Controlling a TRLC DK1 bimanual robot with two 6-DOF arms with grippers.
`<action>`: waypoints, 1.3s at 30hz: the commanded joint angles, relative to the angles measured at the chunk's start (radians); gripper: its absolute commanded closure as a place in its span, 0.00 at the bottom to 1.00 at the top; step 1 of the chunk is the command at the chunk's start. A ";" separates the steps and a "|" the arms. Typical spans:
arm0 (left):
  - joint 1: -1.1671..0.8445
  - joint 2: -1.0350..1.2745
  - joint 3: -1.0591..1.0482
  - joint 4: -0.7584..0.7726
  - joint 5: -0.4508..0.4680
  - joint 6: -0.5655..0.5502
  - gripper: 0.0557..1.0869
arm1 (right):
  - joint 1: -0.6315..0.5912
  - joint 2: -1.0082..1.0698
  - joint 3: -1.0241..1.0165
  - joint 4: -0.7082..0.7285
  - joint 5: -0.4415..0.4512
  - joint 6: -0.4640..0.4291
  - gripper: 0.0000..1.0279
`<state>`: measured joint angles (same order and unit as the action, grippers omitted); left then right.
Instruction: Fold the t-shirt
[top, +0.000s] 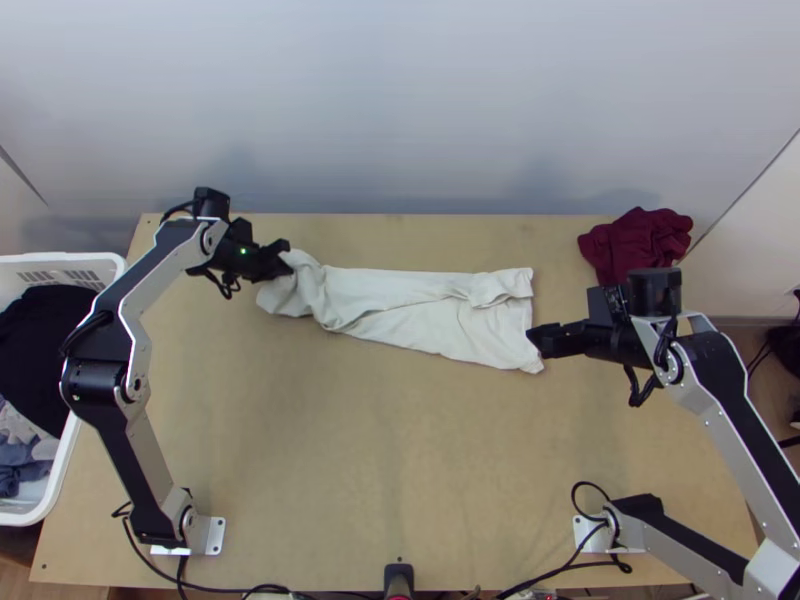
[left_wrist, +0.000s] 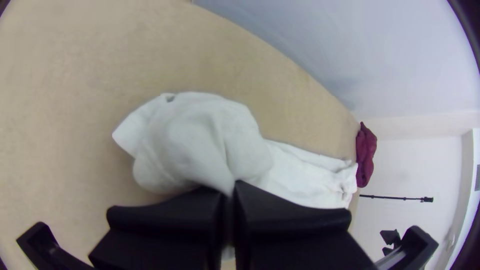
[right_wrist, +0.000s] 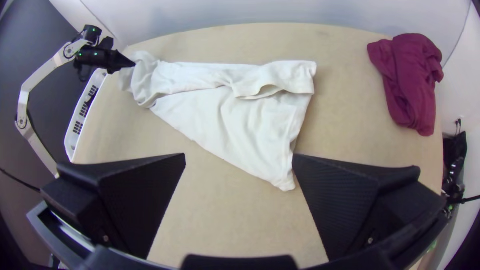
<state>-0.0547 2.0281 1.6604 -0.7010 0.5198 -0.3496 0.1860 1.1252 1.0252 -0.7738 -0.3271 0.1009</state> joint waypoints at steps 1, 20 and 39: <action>-0.030 -0.014 0.082 -0.037 -0.064 0.003 0.96 | 0.003 -0.022 -0.040 0.001 0.000 0.003 0.04; -0.283 0.038 0.349 -0.315 -0.261 0.087 0.96 | 0.017 -0.097 -0.145 0.021 0.000 0.026 0.04; -0.537 0.124 0.596 -0.373 -0.336 0.057 0.96 | 0.013 -0.137 -0.211 0.071 0.000 0.060 0.04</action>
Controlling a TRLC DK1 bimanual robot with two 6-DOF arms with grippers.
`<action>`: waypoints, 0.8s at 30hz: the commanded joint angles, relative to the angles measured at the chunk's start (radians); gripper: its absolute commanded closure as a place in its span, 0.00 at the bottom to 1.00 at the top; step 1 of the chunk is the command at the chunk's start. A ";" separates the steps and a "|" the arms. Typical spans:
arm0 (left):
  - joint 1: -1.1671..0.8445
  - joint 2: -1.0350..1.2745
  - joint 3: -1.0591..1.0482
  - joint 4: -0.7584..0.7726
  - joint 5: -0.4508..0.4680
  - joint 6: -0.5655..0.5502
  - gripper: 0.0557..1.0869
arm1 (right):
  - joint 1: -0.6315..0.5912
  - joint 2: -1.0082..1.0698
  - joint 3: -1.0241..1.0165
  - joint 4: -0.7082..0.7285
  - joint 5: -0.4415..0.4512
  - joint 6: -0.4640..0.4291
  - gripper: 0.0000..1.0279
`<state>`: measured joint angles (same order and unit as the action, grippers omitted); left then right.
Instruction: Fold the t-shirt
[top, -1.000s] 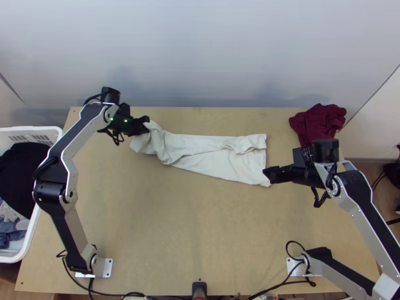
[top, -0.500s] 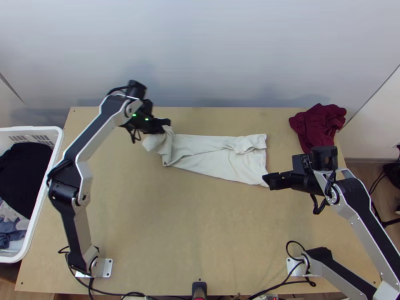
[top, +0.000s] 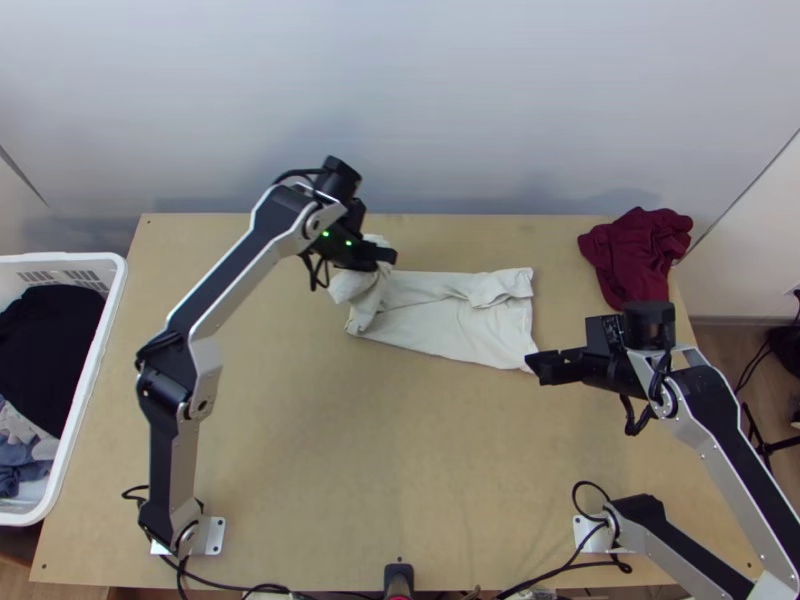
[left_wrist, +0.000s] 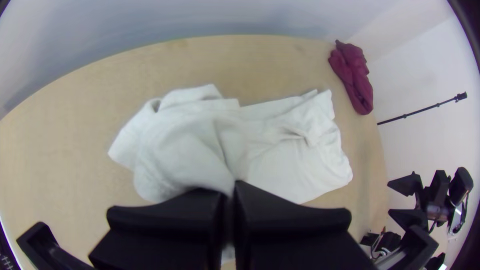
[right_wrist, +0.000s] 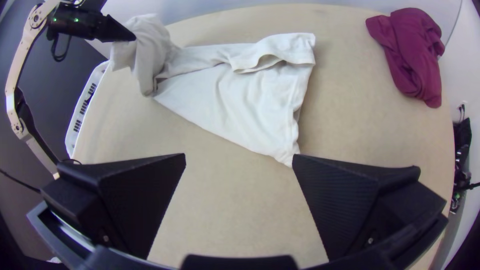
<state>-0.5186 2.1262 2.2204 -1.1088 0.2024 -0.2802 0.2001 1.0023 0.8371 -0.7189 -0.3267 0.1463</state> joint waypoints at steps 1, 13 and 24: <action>-0.084 0.031 0.036 0.055 -0.018 -0.017 0.96 | -0.001 -0.018 -0.029 0.022 0.000 0.019 0.04; -0.238 0.101 0.048 0.314 -0.018 -0.050 0.96 | -0.008 -0.082 -0.121 0.088 0.000 0.084 0.04; -0.340 0.192 0.088 0.483 -0.021 0.019 0.96 | -0.036 -0.139 -0.201 0.121 0.000 0.099 0.04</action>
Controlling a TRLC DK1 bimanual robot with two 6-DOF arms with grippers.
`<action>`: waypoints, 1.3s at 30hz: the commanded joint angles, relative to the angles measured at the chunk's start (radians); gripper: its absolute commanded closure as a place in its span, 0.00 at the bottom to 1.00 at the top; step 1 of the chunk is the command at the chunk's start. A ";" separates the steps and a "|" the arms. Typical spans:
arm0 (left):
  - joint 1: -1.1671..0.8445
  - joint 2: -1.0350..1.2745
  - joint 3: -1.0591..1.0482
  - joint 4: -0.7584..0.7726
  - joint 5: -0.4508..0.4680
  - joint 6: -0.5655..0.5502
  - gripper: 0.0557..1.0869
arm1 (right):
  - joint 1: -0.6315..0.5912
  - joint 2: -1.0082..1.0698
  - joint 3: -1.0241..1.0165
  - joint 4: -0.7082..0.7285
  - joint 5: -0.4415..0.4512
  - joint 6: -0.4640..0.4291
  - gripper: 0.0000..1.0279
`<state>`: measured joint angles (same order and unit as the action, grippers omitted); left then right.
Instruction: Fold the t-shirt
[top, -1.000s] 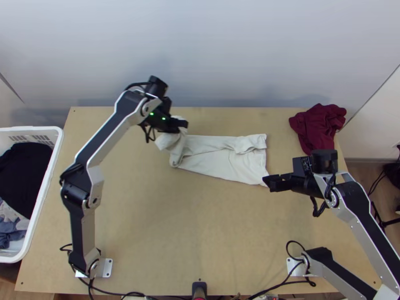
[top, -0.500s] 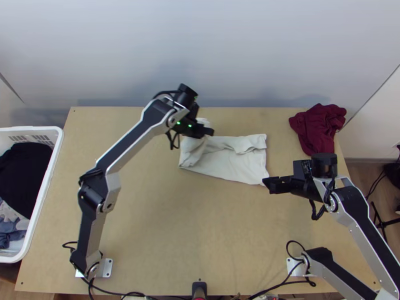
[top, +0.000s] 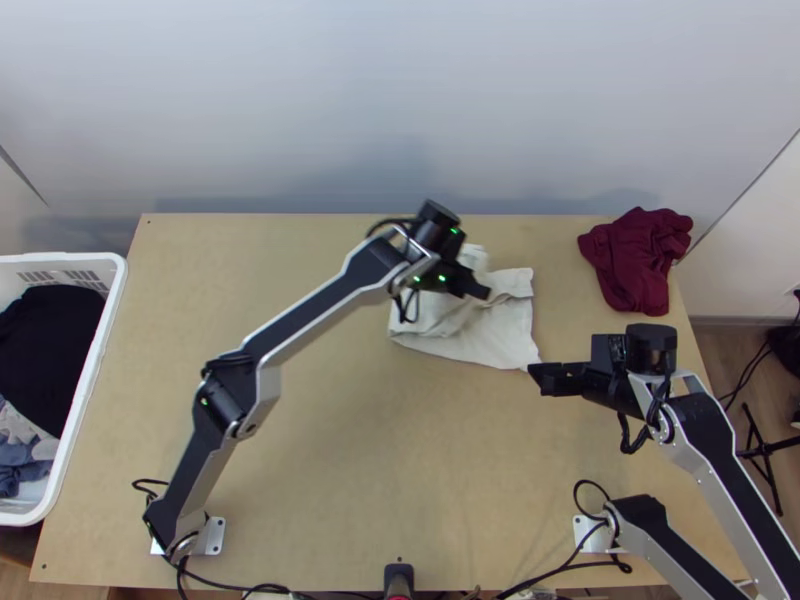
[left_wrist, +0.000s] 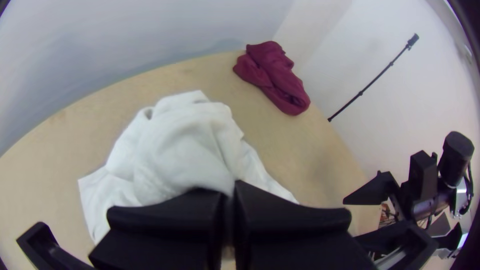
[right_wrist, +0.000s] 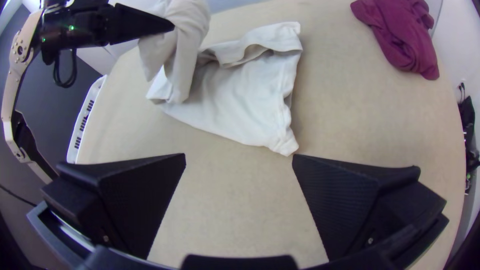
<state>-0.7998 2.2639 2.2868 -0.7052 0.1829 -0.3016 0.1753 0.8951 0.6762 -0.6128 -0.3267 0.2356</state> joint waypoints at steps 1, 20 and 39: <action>-0.067 0.062 0.026 0.082 -0.003 0.050 0.97 | -0.011 -0.036 -0.041 0.015 0.000 0.013 0.04; -0.082 0.066 0.045 0.355 0.125 -0.274 0.04 | -0.003 -0.048 -0.129 0.071 0.000 0.027 0.04; 0.014 0.074 -0.059 0.058 0.015 0.024 0.47 | -0.010 0.065 -0.056 0.148 -0.009 0.037 0.04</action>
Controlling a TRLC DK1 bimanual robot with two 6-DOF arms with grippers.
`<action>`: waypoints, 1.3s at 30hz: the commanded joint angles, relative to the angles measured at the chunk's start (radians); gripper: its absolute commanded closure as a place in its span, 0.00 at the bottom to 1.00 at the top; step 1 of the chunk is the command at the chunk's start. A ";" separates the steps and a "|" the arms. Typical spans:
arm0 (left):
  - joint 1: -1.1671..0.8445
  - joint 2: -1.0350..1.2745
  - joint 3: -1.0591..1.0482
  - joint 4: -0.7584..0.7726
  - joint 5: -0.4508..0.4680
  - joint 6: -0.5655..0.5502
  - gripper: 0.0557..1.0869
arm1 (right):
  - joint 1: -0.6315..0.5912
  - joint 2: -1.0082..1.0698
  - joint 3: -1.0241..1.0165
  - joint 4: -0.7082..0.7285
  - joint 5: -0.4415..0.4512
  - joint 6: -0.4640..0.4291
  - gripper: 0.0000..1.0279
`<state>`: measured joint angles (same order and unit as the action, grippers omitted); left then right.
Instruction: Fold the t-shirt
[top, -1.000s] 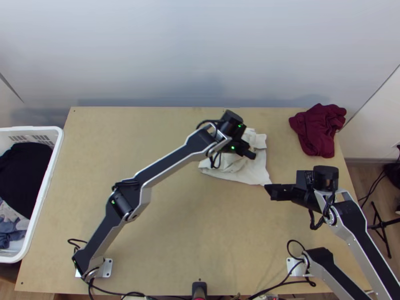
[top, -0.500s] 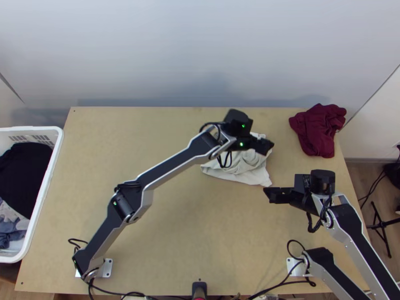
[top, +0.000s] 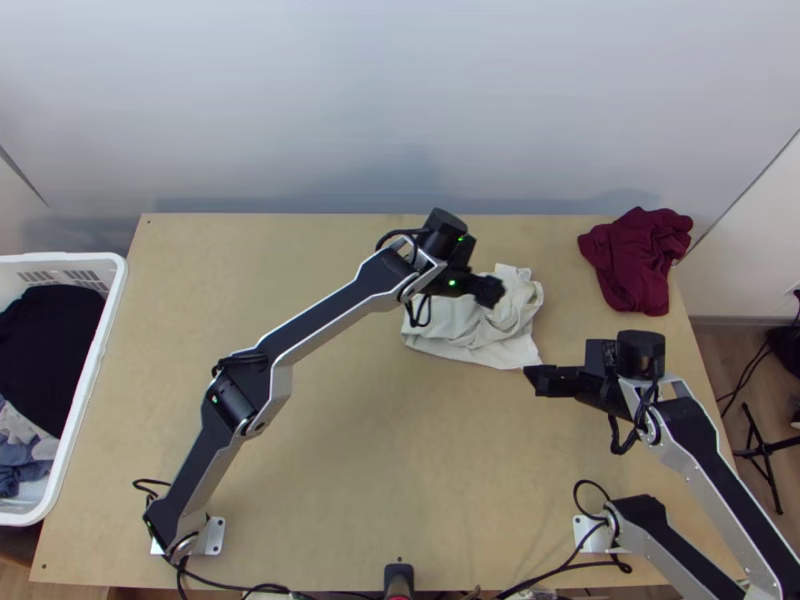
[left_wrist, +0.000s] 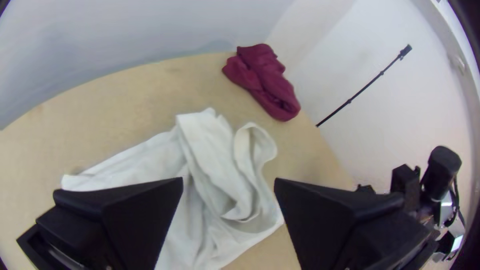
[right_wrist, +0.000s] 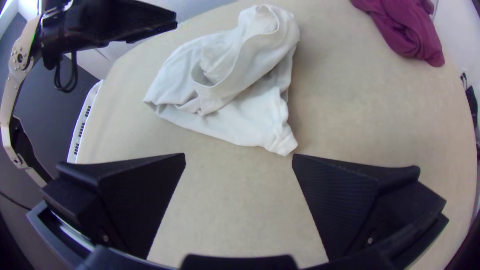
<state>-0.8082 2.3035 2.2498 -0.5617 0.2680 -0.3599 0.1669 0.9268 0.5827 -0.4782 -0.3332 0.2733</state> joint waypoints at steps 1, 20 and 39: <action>0.018 0.042 -0.018 -0.093 -0.073 0.088 0.66 | -0.001 0.035 0.037 0.013 -0.004 0.000 0.04; -0.117 0.228 0.063 0.069 -0.225 0.239 0.96 | -0.110 -0.031 0.003 -0.059 -0.041 -0.065 0.04; -0.244 0.254 0.060 0.539 -0.135 0.076 0.96 | -0.145 -0.092 -0.075 -0.089 -0.049 -0.106 0.04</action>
<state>-1.0084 2.5088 2.3112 -0.0860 0.0937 -0.2588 0.0376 0.8429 0.5186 -0.5594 -0.3782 0.1745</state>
